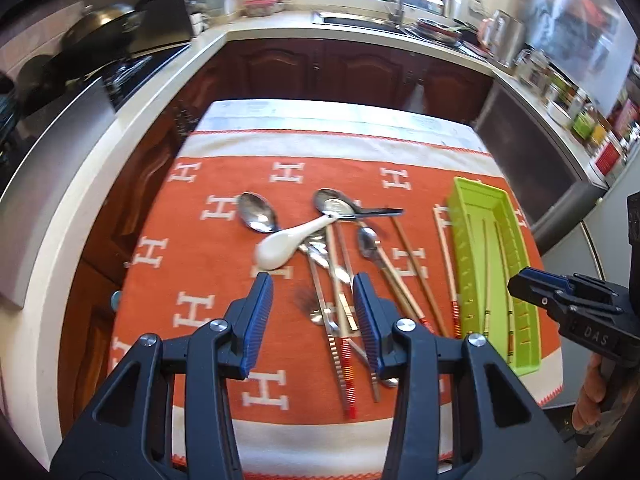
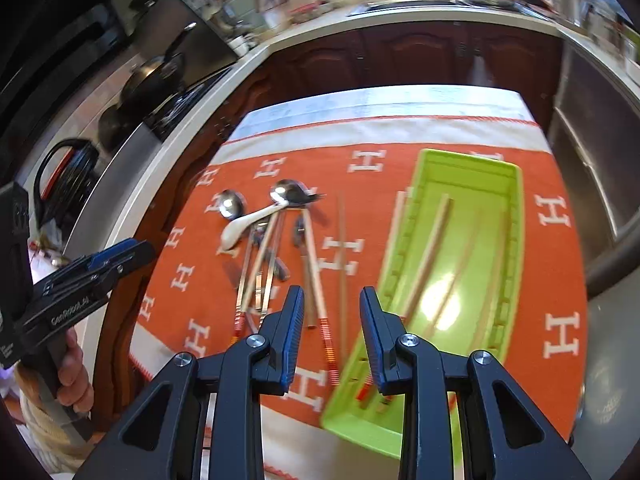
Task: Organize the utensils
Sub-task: 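Grasp a red-striped chopstick with the right tool while the left tool grasps a metal chopstick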
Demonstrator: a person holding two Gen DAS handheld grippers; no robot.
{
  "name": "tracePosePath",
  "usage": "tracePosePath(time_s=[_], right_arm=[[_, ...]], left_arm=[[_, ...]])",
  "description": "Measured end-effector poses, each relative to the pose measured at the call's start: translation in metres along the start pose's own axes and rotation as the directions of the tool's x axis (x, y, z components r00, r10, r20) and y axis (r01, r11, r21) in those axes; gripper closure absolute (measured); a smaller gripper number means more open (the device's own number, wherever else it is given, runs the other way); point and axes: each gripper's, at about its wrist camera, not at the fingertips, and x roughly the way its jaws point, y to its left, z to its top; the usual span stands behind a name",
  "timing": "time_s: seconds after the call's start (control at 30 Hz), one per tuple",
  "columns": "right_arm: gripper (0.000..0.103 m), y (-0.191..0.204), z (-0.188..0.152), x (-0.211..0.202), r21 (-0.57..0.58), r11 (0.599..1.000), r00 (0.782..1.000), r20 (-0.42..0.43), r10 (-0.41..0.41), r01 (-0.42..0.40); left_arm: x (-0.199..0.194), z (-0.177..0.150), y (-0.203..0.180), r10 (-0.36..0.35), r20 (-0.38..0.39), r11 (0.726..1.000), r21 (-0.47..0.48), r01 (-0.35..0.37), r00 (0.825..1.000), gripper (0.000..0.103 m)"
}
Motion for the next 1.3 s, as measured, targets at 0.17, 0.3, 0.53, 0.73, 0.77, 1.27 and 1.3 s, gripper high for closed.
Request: tracePosePath(time_s=[0.17, 0.3, 0.53, 0.73, 0.77, 1.27, 1.3], right_arm=[[0.074, 0.04, 0.002, 0.02, -0.072, 0.996, 0.999, -0.029, 0.042, -0.044], [0.074, 0.066, 0.001, 0.046, -0.105, 0.99, 0.994, -0.073, 0.081, -0.089], [0.074, 0.093, -0.004, 0.108, -0.11, 0.984, 0.977, -0.173, 0.122, -0.142], [0.079, 0.109, -0.012, 0.156, -0.116, 0.985, 0.963, -0.253, 0.093, -0.125], [0.081, 0.111, -0.013, 0.161, -0.114, 0.986, 0.961, -0.26, 0.091, -0.124], [0.095, 0.115, -0.016, 0.195, -0.111, 0.992, 0.957, -0.29, 0.021, -0.055], [0.096, 0.114, -0.016, 0.193, -0.111, 0.993, 0.957, -0.289, 0.015, -0.049]], left_arm=[[0.007, -0.014, 0.025, 0.018, -0.015, 0.999, -0.039, -0.019, 1.0, 0.065], [0.019, -0.028, 0.038, 0.027, -0.035, 0.998, -0.061, -0.03, 0.999, 0.065], [0.045, -0.055, 0.061, 0.029, -0.087, 0.994, -0.103, -0.038, 0.996, 0.065], [0.062, -0.068, 0.074, 0.007, -0.121, 0.993, -0.119, -0.022, 0.993, 0.065], [0.064, -0.07, 0.074, 0.004, -0.124, 0.993, -0.119, -0.019, 0.992, 0.065], [0.089, -0.072, 0.069, -0.077, -0.154, 0.993, -0.104, 0.061, 0.985, 0.065], [0.091, -0.072, 0.067, -0.085, -0.158, 0.992, -0.101, 0.069, 0.984, 0.065]])
